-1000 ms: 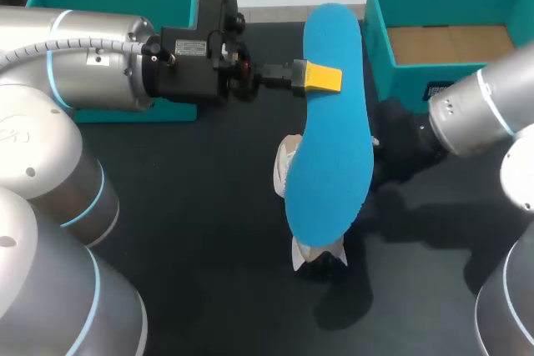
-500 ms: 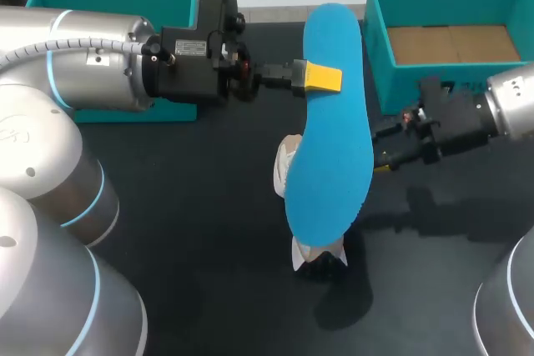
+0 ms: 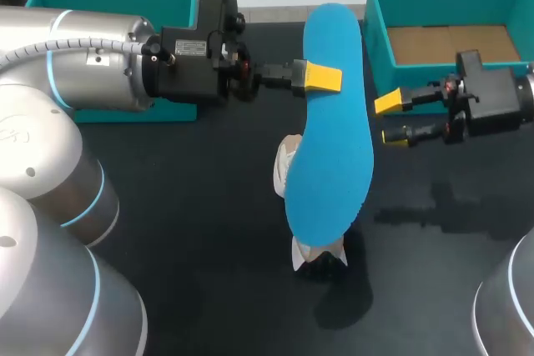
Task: Take the shoe out of the shoebox, open the shoe tongue, remove and reinsert the insole, then place the shoe into the shoebox
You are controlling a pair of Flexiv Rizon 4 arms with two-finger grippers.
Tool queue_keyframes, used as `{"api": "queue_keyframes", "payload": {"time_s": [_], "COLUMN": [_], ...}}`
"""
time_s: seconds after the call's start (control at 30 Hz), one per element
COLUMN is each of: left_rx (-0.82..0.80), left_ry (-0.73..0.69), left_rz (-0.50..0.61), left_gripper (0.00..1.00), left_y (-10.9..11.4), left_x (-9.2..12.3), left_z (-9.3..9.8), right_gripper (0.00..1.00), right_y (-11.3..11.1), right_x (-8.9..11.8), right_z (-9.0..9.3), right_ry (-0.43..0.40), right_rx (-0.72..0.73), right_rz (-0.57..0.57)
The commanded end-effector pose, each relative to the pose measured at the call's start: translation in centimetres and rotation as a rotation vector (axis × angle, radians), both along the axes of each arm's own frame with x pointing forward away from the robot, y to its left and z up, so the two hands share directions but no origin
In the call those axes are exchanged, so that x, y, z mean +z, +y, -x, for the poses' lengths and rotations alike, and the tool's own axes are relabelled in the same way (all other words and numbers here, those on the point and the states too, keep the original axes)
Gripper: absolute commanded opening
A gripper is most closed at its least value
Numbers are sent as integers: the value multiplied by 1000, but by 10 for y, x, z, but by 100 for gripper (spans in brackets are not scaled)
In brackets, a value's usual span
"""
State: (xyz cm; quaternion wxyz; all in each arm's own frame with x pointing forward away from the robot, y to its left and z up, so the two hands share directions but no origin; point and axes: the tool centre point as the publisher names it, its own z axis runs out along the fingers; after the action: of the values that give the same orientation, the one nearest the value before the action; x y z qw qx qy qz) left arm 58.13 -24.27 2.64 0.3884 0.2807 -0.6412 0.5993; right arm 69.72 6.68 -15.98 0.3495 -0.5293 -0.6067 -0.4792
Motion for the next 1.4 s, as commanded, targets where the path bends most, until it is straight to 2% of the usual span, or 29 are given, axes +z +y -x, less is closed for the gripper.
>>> {"api": "queue_keyframes", "payload": {"time_s": [0.03,0.4,0.47,0.5,0.6,0.63,0.7,0.8,0.87,1.07,1.1,1.13,1.17,1.23,1.3,1.4], "left_rx": [4,4,-7,-4,38,47,78,89,84,53,11,5,13,1,59,59], "left_ry": [0,0,-153,-169,-444,-495,-709,-939,-1051,-1326,-1483,-1521,-1545,-1577,-1302,-1302], "left_rz": [3,3,-15,-1,31,40,117,209,226,167,160,150,179,162,127,127], "left_gripper": [0,0,0,0,0,0,0,0,0,0,0,0,0,0,0,0], "left_y": [-1,-1,1,1,6,6,7,9,10,11,12,12,12,13,12,12], "left_x": [-2,-2,-11,-13,-25,-28,-34,-39,-40,-32,-33,-34,-34,-39,-40,-40], "left_z": [2,2,3,2,-5,-7,-12,-18,-20,-22,-23,-23,-23,-25,-23,-23], "right_gripper": [100,100,100,100,100,100,100,100,100,100,100,100,100,100,100,100], "right_y": [1,1,1,1,1,1,1,1,1,1,1,1,1,1,1,1], "right_x": [-1,-1,-1,-1,-1,-1,-1,-1,-1,-1,-1,-1,-1,-1,-1,-1], "right_z": [1,1,1,1,1,1,1,1,1,1,1,1,1,1,1,1], "right_ry": [-1,-1,-1,-1,-1,-1,-1,-1,-1,-1,-1,-1,-1,-1,-1,-1], "right_rx": [-2,-2,-2,-2,-2,-2,-2,-2,-2,-2,-2,-2,-2,-2,-2,-2], "right_rz": [0,0,0,0,0,0,0,0,0,0,0,0,0,0,0,0]}}
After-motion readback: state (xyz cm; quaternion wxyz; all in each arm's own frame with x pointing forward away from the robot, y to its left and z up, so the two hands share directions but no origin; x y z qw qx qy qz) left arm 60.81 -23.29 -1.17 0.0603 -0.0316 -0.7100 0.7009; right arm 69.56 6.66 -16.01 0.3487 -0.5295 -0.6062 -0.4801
